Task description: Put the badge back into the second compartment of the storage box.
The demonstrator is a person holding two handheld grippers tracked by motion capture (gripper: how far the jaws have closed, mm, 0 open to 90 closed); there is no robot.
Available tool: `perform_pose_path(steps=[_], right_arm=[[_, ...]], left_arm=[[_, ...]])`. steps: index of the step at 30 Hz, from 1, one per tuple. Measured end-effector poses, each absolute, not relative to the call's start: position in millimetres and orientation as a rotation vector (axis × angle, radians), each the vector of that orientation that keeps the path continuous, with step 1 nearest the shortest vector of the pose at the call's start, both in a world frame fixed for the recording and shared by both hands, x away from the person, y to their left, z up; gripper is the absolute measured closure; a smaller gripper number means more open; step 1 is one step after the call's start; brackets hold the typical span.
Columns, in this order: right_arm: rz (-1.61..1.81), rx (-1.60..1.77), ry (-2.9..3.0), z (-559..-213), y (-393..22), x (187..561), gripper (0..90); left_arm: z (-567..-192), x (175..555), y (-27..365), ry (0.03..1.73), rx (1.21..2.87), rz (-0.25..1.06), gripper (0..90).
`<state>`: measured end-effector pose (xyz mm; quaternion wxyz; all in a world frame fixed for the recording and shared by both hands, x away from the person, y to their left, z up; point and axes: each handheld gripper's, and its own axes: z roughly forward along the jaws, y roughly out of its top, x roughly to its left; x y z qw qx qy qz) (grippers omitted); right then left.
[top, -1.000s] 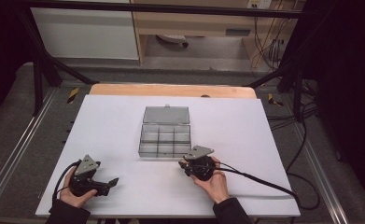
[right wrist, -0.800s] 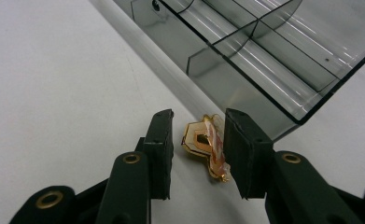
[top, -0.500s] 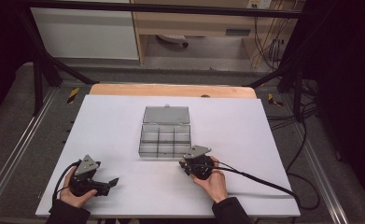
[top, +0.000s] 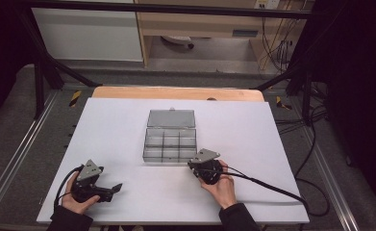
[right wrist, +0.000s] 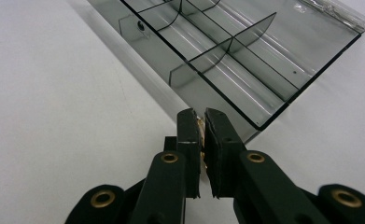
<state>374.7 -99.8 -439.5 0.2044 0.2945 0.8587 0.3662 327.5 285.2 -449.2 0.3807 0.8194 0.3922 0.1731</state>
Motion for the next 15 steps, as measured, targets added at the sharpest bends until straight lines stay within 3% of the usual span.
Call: perform_pose_path(steps=[15], right_arm=[[0.991,0.804,2.38,-435.6,-102.5,373.5,88.8]], left_arm=[[-449.3,327.5,284.9,1.001,2.095,0.443,3.5]])
